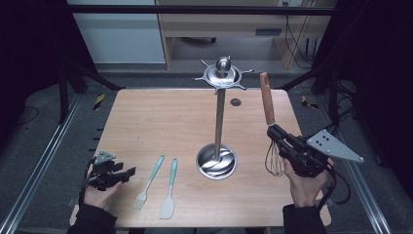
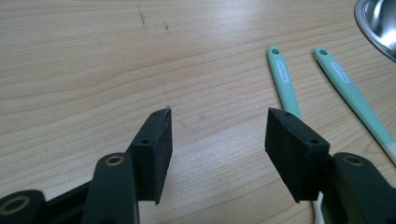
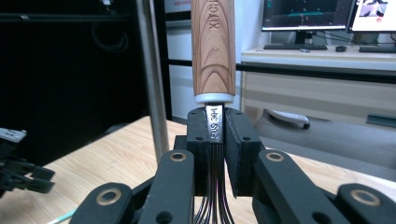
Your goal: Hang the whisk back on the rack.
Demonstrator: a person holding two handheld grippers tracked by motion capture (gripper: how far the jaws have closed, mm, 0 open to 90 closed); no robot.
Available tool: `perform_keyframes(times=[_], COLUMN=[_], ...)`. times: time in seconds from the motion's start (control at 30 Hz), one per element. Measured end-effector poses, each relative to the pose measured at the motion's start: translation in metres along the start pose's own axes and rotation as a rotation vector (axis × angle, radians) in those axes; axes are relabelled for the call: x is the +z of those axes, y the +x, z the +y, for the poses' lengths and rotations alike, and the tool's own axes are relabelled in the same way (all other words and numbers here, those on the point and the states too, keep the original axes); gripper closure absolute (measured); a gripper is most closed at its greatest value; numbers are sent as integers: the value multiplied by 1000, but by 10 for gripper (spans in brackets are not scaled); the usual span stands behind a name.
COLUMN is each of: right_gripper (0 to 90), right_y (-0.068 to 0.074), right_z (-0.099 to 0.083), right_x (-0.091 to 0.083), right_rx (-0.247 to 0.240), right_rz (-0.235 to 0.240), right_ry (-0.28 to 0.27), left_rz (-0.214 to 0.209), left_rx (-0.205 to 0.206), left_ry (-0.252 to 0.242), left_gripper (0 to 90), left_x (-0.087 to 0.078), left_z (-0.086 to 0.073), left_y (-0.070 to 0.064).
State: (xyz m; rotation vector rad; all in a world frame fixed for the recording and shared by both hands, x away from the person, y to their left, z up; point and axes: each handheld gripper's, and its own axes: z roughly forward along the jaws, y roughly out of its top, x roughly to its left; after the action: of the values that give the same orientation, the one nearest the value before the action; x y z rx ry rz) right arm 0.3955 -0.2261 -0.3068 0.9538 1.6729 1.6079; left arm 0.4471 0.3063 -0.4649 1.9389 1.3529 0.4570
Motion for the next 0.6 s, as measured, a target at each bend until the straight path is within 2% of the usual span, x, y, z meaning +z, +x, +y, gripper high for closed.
perform_keyframes(times=[0.37, 0.6], right_gripper=[813, 813], right_y=[16, 20], right_z=[5, 6], right_x=[2, 2], right_rx=[-24, -32], right_rz=[73, 103], right_ry=[-25, -29], left_rz=[0, 0], left_rx=[-3, -1], left_ry=[-4, -3], left_gripper=[413, 413], left_x=[-1, -1], left_z=[0, 0], left_y=[1, 1])
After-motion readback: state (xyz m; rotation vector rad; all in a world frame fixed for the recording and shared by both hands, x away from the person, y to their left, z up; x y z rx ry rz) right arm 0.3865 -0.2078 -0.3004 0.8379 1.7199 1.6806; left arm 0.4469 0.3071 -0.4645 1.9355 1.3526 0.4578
